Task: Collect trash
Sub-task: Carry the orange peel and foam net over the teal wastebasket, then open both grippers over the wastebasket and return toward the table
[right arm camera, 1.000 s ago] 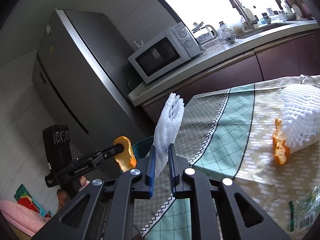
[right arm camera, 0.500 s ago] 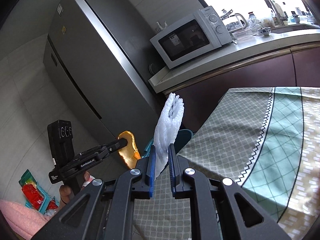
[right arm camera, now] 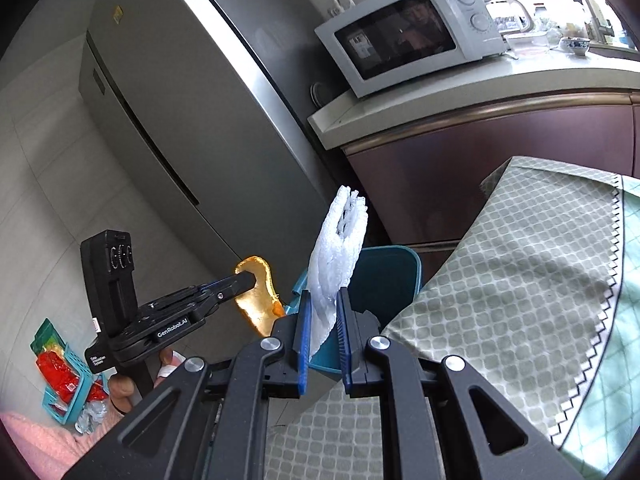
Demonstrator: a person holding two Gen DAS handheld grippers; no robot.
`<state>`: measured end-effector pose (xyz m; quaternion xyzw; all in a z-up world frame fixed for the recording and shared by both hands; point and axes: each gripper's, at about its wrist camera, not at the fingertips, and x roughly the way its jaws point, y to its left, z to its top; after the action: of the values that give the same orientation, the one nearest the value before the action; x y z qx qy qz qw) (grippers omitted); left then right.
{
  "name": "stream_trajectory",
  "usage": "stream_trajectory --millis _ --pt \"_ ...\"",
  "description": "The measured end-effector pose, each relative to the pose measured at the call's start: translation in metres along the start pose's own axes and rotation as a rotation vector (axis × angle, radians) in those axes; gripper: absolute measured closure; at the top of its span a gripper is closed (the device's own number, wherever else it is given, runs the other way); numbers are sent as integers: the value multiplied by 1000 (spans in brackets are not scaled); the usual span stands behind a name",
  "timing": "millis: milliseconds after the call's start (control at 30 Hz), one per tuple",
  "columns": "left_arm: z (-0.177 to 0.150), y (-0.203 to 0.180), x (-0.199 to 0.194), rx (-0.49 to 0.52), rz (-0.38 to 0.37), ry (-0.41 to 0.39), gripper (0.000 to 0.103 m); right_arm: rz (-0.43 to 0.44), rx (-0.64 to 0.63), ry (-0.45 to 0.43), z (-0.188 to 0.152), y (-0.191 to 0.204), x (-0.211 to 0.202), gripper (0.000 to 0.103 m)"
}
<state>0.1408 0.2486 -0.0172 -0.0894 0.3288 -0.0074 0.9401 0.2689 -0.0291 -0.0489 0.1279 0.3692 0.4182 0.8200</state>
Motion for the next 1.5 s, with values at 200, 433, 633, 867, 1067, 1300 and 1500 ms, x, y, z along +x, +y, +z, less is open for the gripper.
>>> stream_trajectory --millis 200,433,633,867,1067,1300,1500 --pt "-2 7 20 -7 21 24 93 -29 10 60 2 -1 36 92" --pt "-8 15 53 -31 37 67 93 -84 22 144 3 -5 76 92" --pt "-15 15 85 -26 48 112 90 -120 20 202 2 -5 105 88" --pt "-23 12 112 -29 59 146 67 -135 50 203 1 -14 110 76" --pt "-25 6 113 -35 29 138 64 -115 64 176 -8 -16 87 75" --pt "-23 -24 75 21 -31 60 56 -105 31 92 -17 -9 36 67" --pt "-19 -72 44 92 -136 -6 51 -143 0 -8 -30 -7 -35 59"
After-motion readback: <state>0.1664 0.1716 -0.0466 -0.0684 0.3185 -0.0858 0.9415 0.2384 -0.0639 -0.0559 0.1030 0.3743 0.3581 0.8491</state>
